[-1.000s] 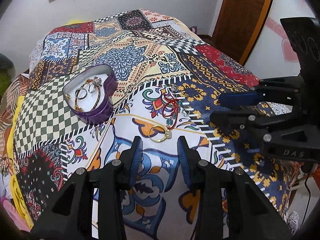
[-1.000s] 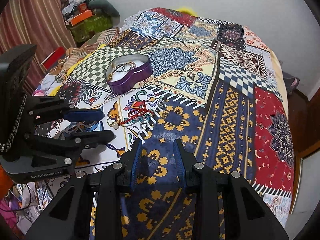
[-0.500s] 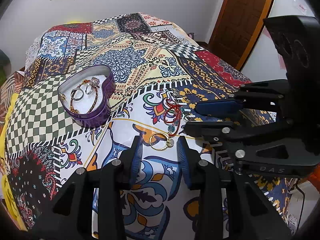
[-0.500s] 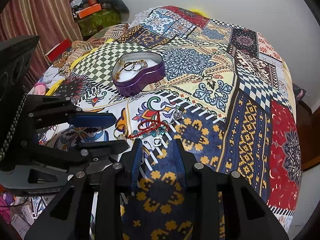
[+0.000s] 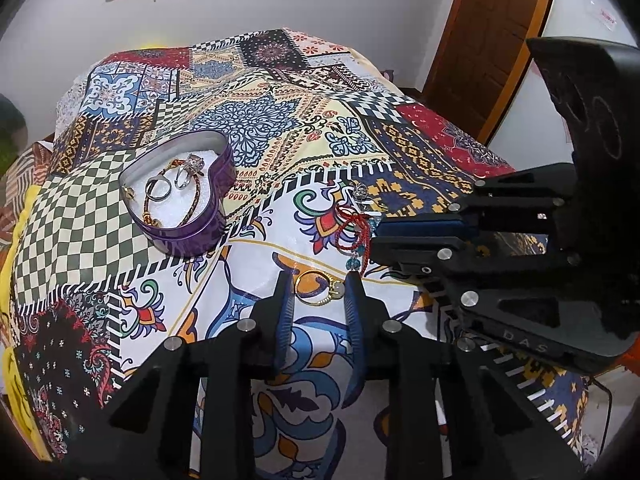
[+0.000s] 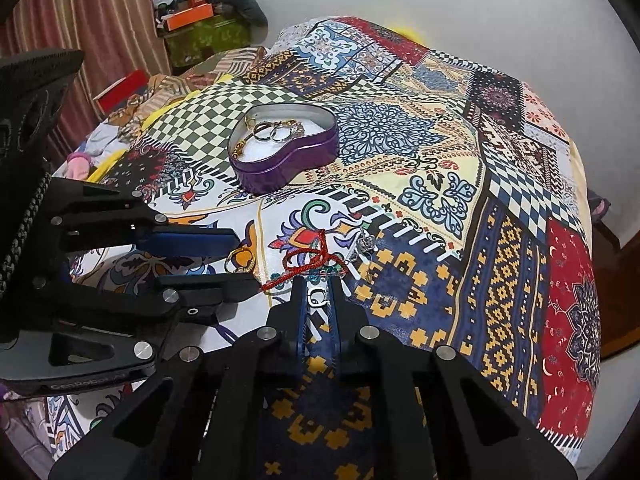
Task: Organize jewelry
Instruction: 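Grasp the gold ring with the left tool while the right tool holds the bracelet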
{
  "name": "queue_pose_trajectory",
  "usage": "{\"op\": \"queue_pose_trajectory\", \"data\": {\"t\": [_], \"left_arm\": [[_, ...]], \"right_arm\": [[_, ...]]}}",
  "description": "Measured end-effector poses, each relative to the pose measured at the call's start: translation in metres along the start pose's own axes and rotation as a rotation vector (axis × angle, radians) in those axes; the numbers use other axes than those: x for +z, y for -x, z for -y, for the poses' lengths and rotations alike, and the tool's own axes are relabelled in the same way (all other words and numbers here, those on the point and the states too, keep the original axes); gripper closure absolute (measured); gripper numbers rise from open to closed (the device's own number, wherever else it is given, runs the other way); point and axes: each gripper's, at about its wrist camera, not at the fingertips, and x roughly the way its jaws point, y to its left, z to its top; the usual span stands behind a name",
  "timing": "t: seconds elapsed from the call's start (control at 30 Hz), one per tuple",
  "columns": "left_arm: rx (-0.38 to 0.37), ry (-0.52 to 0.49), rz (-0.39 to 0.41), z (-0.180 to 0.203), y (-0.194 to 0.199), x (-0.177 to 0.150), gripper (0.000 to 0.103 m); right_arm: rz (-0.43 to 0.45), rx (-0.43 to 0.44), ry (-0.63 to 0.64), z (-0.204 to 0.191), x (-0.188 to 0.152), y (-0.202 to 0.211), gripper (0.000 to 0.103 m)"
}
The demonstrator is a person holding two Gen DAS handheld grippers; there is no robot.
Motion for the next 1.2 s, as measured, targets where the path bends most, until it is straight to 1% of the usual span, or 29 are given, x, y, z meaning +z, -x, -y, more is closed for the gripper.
{"op": "queue_pose_trajectory", "data": {"t": [0.2, 0.47, 0.9, 1.2], "left_arm": [[0.010, -0.005, 0.009, 0.003, 0.003, 0.000, 0.078], [0.029, 0.008, 0.027, 0.005, 0.017, -0.001, 0.078], [0.077, 0.031, 0.156, -0.009, 0.075, 0.014, 0.078], [0.110, 0.060, 0.209, -0.033, 0.093, 0.025, 0.078]], "right_arm": [[0.021, 0.002, -0.042, 0.004, -0.001, 0.012, 0.095], [0.070, -0.013, -0.037, -0.003, 0.003, 0.035, 0.095], [0.194, -0.014, -0.033, -0.019, 0.029, 0.078, 0.094], [0.265, 0.006, -0.033, -0.027, 0.056, 0.088, 0.094]]}}
